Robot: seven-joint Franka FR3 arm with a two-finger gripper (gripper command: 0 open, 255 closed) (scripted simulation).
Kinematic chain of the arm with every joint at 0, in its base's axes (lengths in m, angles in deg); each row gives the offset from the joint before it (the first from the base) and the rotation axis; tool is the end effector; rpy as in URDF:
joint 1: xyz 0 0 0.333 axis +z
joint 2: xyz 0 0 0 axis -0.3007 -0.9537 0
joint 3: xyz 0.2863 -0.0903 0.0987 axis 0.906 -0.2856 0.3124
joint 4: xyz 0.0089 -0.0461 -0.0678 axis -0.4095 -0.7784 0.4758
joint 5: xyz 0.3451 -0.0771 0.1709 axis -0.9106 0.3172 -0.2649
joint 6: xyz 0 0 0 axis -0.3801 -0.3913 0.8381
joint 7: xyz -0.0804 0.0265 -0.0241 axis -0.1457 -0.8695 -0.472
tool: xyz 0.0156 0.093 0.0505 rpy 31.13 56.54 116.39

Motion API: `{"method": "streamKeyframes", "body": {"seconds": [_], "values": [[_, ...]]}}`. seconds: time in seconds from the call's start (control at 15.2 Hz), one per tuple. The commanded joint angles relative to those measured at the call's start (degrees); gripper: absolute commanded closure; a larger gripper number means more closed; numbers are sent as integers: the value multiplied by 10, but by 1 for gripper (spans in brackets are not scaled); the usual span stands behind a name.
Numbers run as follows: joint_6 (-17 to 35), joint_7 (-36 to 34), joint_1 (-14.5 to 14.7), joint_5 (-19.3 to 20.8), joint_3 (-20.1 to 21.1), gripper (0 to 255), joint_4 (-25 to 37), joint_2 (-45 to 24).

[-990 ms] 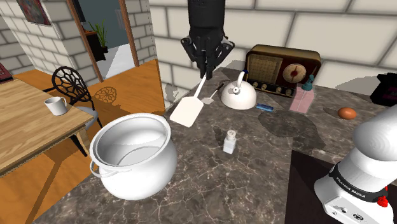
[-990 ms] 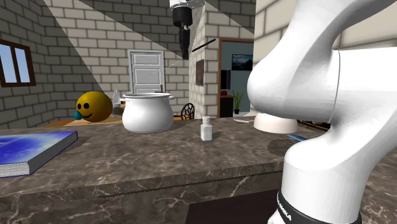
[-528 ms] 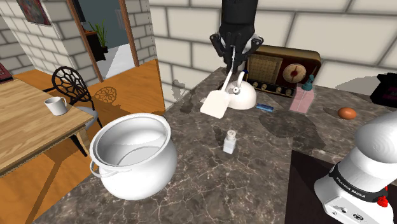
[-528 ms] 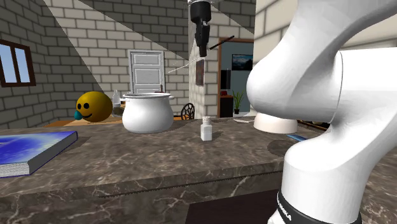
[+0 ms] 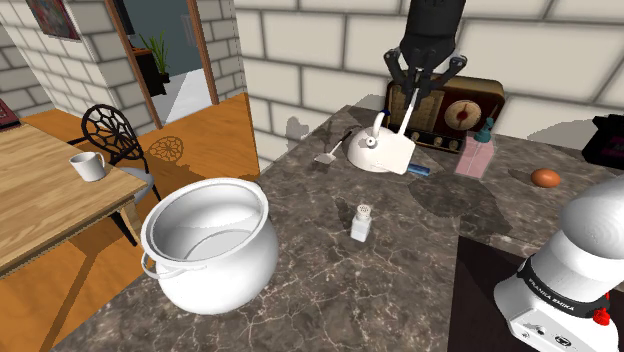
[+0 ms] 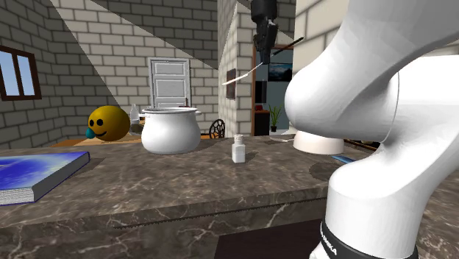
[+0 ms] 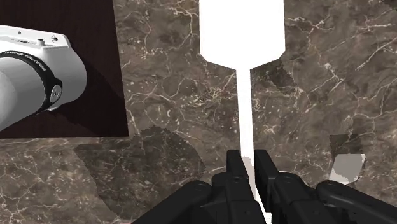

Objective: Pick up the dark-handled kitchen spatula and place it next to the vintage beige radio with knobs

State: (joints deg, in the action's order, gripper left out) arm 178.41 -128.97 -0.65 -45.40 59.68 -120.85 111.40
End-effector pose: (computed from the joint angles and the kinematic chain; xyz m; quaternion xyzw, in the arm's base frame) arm 0.3407 0.1525 0.6054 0.8189 -0.5730 0.0279 0.0193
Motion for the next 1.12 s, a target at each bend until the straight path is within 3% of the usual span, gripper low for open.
{"method": "streamKeyframes", "body": {"seconds": [0.0,0.46,1.06], "values": [[-9,32,2,9,-34,255,-22,26],[-22,128,-5,57,-132,255,-85,89],[-26,252,-36,144,-256,255,-123,125]]}}
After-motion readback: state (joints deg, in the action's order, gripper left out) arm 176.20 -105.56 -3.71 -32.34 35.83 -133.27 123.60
